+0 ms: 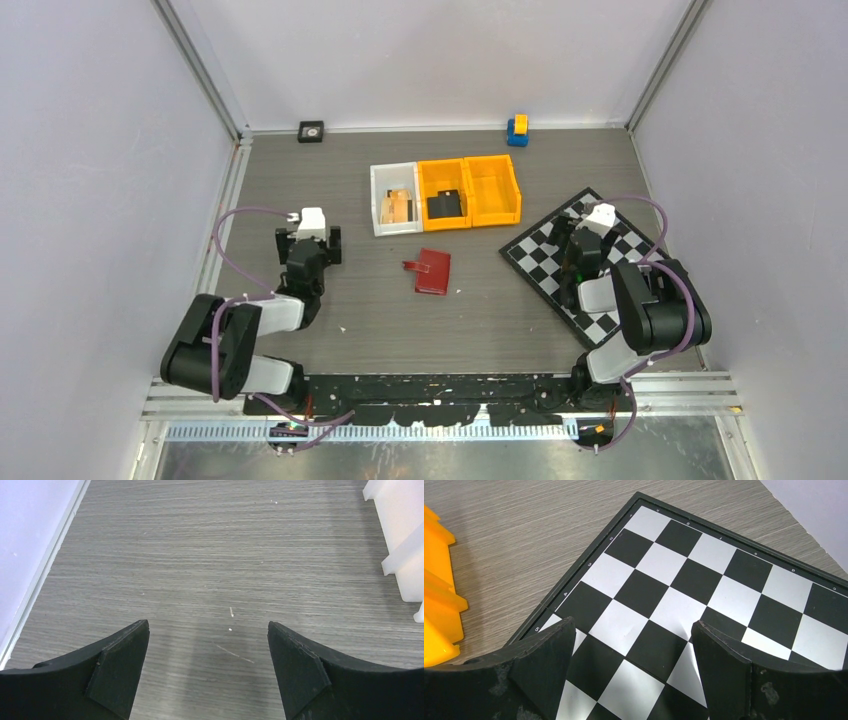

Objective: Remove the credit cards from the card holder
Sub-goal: Reset both arms

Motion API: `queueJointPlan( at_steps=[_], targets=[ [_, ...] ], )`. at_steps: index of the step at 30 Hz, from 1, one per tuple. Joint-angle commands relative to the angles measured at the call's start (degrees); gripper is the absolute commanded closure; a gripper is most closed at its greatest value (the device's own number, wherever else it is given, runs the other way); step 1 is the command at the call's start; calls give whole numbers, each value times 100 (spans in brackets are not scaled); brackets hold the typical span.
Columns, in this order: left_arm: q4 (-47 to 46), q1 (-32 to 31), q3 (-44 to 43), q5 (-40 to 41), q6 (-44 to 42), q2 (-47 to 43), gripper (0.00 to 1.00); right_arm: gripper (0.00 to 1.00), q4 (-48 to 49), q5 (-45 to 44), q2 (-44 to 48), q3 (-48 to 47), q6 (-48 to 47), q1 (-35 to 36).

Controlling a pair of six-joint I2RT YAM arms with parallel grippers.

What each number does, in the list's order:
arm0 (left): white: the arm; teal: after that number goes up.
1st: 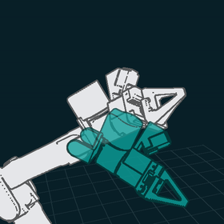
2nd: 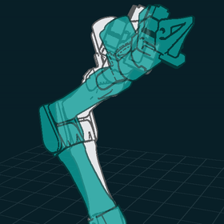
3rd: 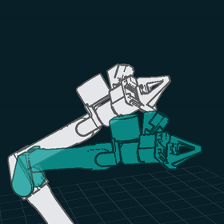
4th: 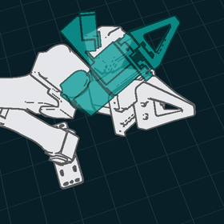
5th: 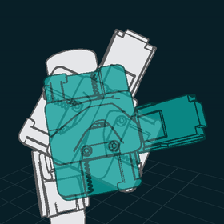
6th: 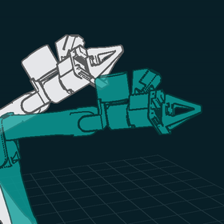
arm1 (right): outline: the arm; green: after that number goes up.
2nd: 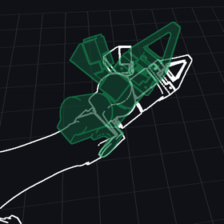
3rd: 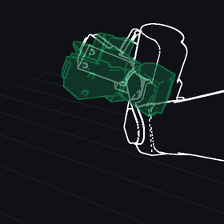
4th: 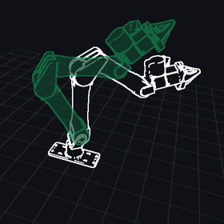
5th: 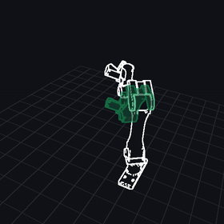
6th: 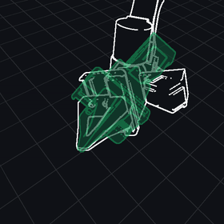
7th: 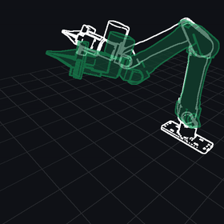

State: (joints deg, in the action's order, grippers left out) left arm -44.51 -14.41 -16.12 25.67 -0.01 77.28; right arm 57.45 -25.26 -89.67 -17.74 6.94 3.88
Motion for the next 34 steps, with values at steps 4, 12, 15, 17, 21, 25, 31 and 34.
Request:
queueJointPlan(
  at_steps=[4, 12, 15, 17, 21, 25, 31, 34],
  targets=[
    [-2234, 501, 116, -714, -206, 1248, 5, 9, 158, -269, 6, -89, 145, -21],
    [-1304, 784, -269, -1424, -124, 1135, 0, 9, 162, -269, -2, -90, 147, -19],
    [-1165, 804, -364, -1425, -123, 1143, 0, 9, 157, -267, 2, -91, 142, -26],
    [-1195, 806, -348, -1408, -122, 1149, 0, 9, 162, -268, 2, -90, 145, -24],
    [-1199, 801, -347, -1407, -124, 1145, 0, 9, 161, -269, -2, -86, 149, -21],
    [-1192, 798, -348, -1407, -122, 1148, 0, 9, 165, -268, 2, -92, 145, -19],
    [-1146, 795, -373, -1445, -123, 1153, 0, 9, 160, -269, 0, -89, 147, -22],
    [-1161, 801, -360, -1439, -127, 1148, 0, 9, 161, -268, 1, -94, 139, -20]
  ],
)
